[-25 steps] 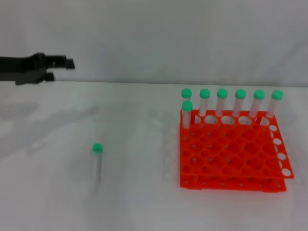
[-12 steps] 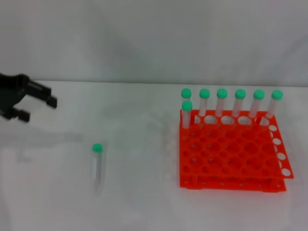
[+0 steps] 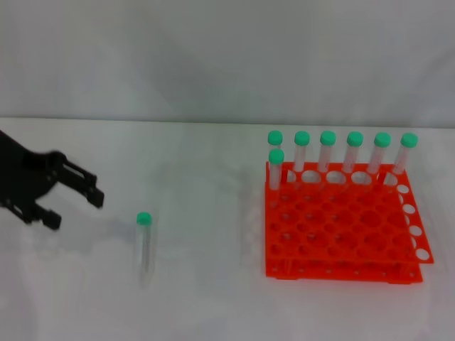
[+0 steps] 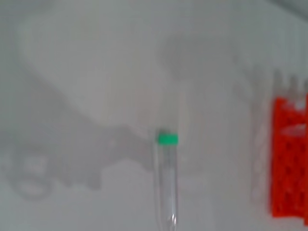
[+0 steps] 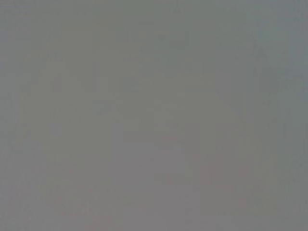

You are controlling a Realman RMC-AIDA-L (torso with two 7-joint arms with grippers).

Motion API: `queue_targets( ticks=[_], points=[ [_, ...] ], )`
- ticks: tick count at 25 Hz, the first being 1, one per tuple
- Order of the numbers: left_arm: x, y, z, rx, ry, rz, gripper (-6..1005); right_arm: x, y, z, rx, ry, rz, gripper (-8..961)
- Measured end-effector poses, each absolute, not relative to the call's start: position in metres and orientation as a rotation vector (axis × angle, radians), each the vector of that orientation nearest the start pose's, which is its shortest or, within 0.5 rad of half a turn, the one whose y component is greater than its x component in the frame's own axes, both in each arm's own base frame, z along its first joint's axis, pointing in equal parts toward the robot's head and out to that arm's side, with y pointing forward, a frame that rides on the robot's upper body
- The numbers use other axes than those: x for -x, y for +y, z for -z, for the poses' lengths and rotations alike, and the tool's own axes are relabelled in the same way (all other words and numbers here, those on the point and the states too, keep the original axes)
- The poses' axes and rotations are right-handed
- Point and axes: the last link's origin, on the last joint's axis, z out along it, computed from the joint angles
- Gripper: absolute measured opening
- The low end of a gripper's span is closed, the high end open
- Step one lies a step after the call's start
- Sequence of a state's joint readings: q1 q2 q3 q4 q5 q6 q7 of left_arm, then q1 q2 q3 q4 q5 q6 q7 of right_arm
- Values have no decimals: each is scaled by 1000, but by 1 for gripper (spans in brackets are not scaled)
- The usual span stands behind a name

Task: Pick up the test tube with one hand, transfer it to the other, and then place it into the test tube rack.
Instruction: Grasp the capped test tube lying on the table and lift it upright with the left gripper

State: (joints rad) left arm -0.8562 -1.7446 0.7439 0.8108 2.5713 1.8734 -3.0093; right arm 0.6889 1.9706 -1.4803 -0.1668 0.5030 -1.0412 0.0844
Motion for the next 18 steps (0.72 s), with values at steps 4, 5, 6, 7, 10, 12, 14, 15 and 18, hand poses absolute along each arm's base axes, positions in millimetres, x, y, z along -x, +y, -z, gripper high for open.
queue_targets(
  ticks=[4,5,6,7,10,12,14,15,18],
  points=[
    [233,386,-127,-2206,2503,271,836,-299,433,-108,1220,439,-743,837],
    [234,385,-124,-2194,2503,281,836,-300,433,-109,1219,440,-742,836],
    [236,383,-121,-2181,2503,293,835,-300,433,-109,1218,440,-743,836],
    [237,382,-119,-2171,2506,306,835,-300,433,-109,1218,439,-744,836],
    [240,381,-116,-2162,2518,332,835,-300,432,-109,1219,438,-743,835],
    [241,382,-115,-2164,2521,334,834,-301,432,-109,1219,438,-742,834],
    [241,381,-114,-2165,2522,342,834,-301,432,-108,1220,439,-742,834],
    [241,381,-114,-2167,2522,352,834,-300,432,-107,1221,440,-742,833],
    [244,382,-114,-2178,2535,390,834,-300,431,-106,1222,442,-743,832]
  ],
)
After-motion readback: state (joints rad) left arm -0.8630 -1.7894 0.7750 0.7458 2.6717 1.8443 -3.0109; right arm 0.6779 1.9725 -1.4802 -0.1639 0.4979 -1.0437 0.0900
